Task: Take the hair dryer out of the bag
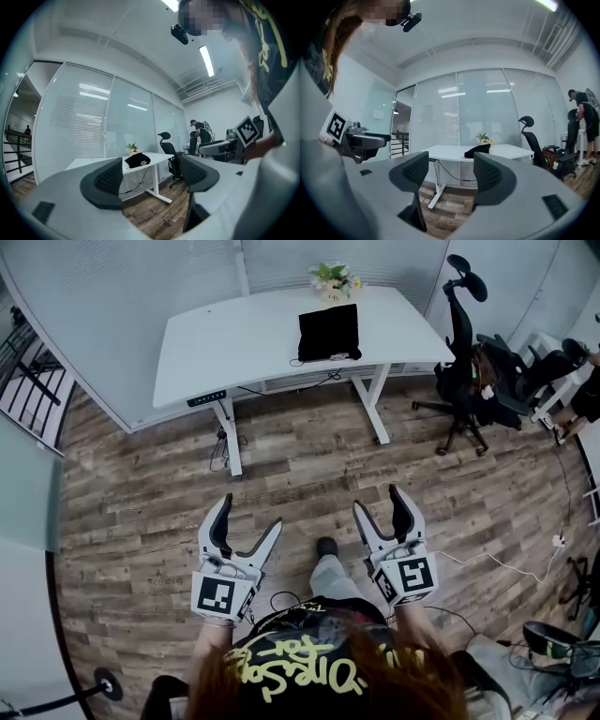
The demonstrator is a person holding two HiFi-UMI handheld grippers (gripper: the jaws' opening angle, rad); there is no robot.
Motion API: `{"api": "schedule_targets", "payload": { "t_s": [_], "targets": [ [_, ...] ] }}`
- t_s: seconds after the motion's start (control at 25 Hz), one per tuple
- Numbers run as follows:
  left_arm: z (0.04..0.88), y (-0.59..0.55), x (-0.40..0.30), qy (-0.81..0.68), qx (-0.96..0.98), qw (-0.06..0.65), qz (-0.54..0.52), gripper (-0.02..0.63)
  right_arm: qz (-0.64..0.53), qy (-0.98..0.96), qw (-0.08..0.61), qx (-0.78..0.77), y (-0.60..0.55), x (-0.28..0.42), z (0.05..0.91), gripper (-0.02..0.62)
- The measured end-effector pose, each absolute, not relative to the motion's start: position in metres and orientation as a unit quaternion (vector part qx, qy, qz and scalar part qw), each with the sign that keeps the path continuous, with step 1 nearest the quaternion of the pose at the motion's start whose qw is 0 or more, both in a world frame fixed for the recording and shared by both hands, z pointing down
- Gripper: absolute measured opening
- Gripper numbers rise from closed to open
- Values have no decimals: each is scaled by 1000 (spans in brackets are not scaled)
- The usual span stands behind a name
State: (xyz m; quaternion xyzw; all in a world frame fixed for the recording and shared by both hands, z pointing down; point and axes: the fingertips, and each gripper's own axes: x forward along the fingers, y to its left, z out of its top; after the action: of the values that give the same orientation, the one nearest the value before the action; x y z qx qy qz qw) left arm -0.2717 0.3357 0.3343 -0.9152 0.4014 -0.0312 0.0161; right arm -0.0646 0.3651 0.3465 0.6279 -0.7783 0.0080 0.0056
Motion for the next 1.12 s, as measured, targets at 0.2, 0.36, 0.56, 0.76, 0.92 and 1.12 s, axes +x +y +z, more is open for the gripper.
{"api": "schedule_targets", "payload": {
  "t_s": [0.2, 0.36, 0.56, 0.76, 0.92, 1.12],
  "targets": [
    [332, 285, -250, 407, -913, 17, -24, 383, 11, -790, 5, 614, 318, -53, 347, 282],
    [328, 247, -228, 407, -913, 16, -23, 383, 3, -795, 11, 606, 285, -37, 338, 282],
    [320, 213, -196, 406, -914, 19, -13, 382, 26, -792, 21, 609, 254, -9, 337, 283],
    [319, 187, -180, 412, -911, 26, -22, 382, 31, -798, 9, 602, 224, 10, 341, 282],
    [323, 165, -173, 424, -905, 18, -32, 379, 26, -808, 7, 589, 200, 20, 345, 282],
    [320, 141, -153, 430, -902, 26, -25, 374, 27, -810, 15, 586, 178, 41, 344, 282]
  ]
}}
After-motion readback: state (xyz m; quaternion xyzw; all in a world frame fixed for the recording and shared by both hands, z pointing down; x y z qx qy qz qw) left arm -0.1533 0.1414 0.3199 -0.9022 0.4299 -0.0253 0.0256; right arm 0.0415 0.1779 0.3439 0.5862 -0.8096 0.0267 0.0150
